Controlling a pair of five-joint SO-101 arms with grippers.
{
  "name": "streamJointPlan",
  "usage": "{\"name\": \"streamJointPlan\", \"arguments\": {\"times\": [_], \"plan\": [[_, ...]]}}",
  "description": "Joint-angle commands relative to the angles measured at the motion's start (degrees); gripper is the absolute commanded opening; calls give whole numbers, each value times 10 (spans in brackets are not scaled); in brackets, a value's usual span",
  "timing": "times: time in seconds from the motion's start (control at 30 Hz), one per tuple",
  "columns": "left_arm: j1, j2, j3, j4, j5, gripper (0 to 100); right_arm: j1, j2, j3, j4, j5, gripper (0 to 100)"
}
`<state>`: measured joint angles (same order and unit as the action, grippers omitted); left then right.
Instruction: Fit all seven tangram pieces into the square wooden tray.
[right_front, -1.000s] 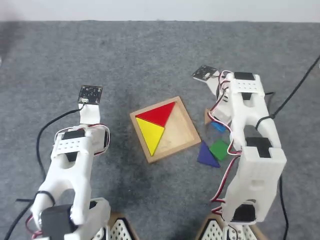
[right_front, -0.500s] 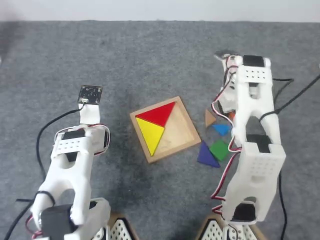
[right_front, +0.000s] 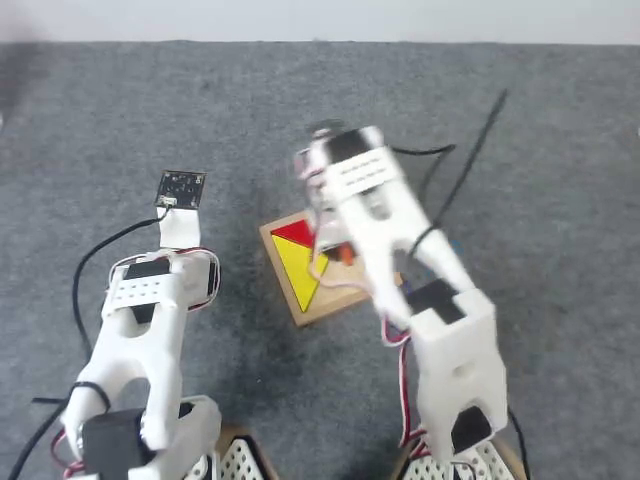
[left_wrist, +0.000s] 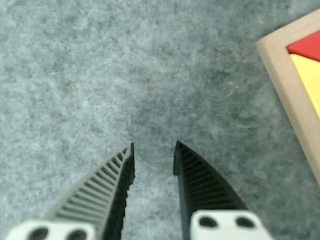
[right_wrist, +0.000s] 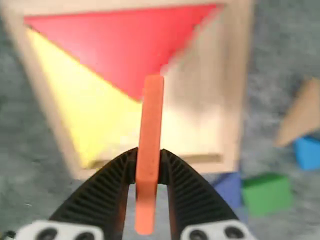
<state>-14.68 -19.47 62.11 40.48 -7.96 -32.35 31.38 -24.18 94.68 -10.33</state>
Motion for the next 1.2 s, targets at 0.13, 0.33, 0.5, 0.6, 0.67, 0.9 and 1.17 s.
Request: {"name": "streamJointPlan", "arguments": {"times": [0.13, 0.33, 0.5, 0.6, 0.67, 0.9, 1.17], "plan": [[4, -4, -1, -11, -4, 123, -58, 0, -32, -85, -72, 11], [4, -4, -1, -11, -4, 123, -64, 71, -35, -98, -68, 121], [4, -4, -1, -11, -4, 123, -63, 73, -35, -93, -40, 162], [4, -4, -1, -11, -4, 123, -53, 73, -35, -93, -37, 162], [4, -4, -1, -11, -4, 123, -43, 73, -35, -92, -37, 162], [4, -4, -1, -11, -4, 123, -8, 73, -34, -73, -30, 162], [4, -4, -1, -11, -4, 123, 31, 73, -34, -73, -11, 162]]}}
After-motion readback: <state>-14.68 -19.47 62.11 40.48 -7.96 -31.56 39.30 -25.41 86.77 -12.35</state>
